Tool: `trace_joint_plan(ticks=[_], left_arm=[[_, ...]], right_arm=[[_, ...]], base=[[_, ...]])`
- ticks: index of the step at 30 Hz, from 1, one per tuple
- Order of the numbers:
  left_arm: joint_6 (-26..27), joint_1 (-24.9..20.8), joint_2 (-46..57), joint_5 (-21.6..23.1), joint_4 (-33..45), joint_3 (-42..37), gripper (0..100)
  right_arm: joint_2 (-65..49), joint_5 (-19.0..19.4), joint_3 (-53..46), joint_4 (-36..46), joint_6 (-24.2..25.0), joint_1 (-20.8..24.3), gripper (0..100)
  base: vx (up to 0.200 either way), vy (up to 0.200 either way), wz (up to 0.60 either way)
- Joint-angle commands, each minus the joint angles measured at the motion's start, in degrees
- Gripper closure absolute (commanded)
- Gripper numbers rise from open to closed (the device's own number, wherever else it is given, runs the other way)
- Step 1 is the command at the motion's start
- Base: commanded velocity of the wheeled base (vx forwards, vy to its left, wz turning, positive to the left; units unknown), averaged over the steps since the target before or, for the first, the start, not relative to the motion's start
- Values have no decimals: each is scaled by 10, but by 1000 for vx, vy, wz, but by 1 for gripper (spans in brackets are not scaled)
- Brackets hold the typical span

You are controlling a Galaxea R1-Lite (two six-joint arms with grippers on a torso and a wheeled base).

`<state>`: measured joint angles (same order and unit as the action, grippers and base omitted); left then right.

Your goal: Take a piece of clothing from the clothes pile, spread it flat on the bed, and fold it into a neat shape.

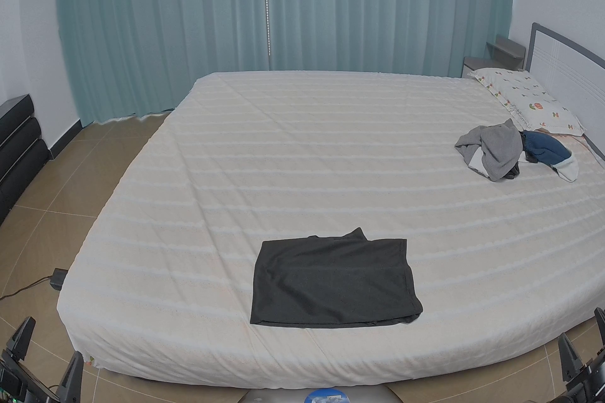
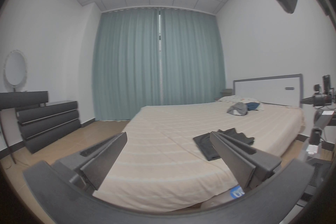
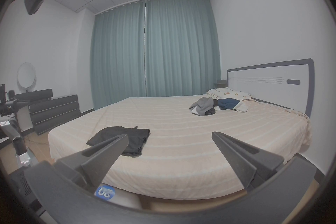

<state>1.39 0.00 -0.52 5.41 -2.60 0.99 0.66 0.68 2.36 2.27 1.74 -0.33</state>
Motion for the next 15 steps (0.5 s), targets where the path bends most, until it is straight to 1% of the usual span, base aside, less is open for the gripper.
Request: trace_joint_plan(ticks=[1,4,5,6,7,8,9,10,13,14,15], left_arm=[[9,0,5,-61,6,-5,0],[7,0,5,-65,6,-5,0],[7,0,5,-65,6,-5,0],[6,0,5,-55,6,-4,0],[6,0,3,-42,8,-3,0],[6,-1,3,-27,13,-4,0],[7,-1,3,-1,24,-8,0],[5,-4,-2,10,30,-8,0],[-9,-10,-23,-1,30,-8,0],[-10,-8,-20,-5,29,-8,0],[-10,-8,-20,-5,29,-8,0]], right_arm=[[-5,-24,-3,-9,-2,0,0],[-5,-7,-12,-33,-39,0,0],[-5,-7,-12,-33,-39,0,0],[-5,20,-21,-59,-75,0,0],[-5,32,-22,-60,-95,-1,0],[-5,39,-22,-59,-107,-1,0],[-5,42,-22,-59,-114,-1,0],[-5,42,-22,-59,-115,-1,0],[-5,37,-22,-58,-105,-1,0],[-5,30,-22,-58,-88,-1,0],[-5,29,-22,-58,-85,-1,0]], base=[[0,0,0],[0,0,0],[0,0,0],[0,0,0],[0,0,0],[0,0,0],[0,0,0],[0,0,0],[0,0,0],[0,0,0],[0,0,0]])
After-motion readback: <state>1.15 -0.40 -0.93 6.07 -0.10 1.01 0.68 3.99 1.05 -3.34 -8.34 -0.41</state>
